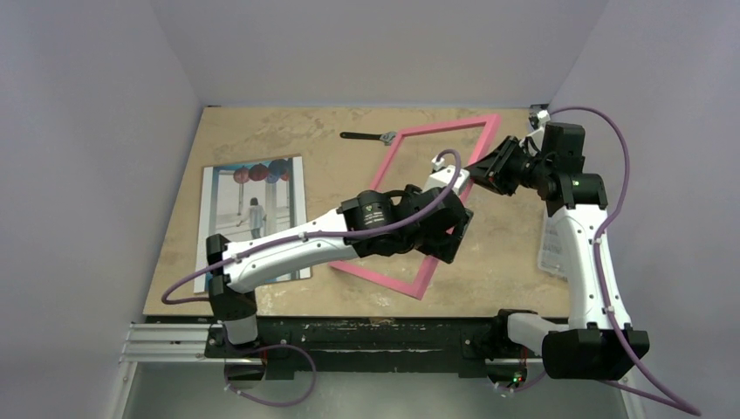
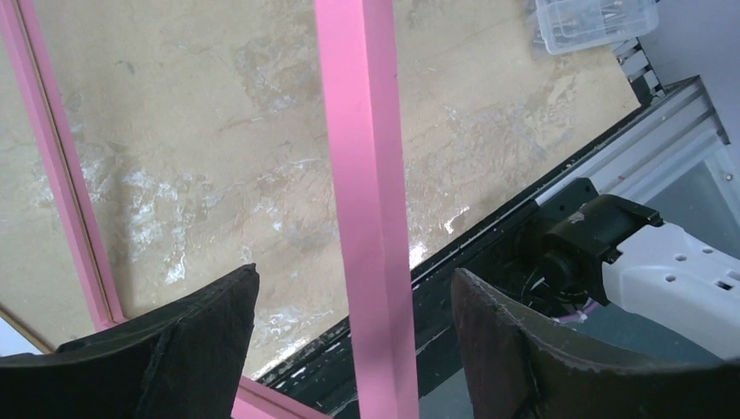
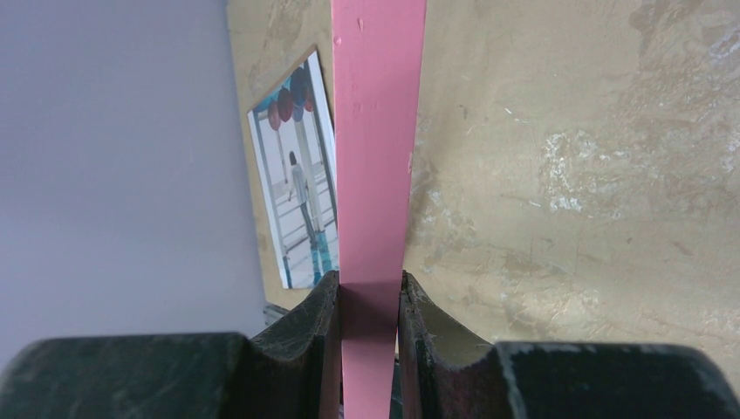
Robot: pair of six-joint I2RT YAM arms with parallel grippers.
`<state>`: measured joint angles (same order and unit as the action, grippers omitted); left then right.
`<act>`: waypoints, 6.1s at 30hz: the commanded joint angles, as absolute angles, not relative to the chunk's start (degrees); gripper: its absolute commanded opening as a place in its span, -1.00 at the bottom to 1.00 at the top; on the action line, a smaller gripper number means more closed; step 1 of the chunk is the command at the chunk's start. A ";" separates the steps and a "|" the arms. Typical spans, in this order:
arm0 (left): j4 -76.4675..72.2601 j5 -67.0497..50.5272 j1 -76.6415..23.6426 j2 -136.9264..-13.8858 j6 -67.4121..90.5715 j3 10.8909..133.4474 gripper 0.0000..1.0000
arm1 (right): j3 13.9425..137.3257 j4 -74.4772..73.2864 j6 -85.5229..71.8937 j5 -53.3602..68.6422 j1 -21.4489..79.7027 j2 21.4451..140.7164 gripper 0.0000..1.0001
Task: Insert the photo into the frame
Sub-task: Turn over the photo frame at the center of the board, then move the photo frame to the center of the board.
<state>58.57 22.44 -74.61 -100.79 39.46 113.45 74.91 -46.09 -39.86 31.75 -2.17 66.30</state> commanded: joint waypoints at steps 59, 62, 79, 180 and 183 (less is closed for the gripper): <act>42.92 26.94 -67.98 -72.76 49.99 85.36 -1.00 | 66.20 -32.75 -40.08 42.61 -2.11 56.23 0.67; 41.05 26.44 -65.42 -68.12 51.90 79.57 -1.00 | 63.85 -33.03 -38.90 41.23 -2.11 56.13 0.66; 49.39 27.47 -55.09 -56.26 58.41 67.66 -1.00 | 53.65 -34.24 -32.37 35.45 -1.94 59.81 0.59; 42.13 13.70 -50.72 -100.87 51.34 67.95 -0.09 | 43.97 -27.78 -26.08 15.59 4.68 65.45 0.46; 41.41 12.63 -50.74 -101.60 51.35 68.02 -0.26 | 43.54 -27.52 -26.36 15.90 4.72 65.16 0.46</act>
<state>43.22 13.65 -50.43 -103.22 51.42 68.36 43.44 -29.04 -25.89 14.59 4.56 66.67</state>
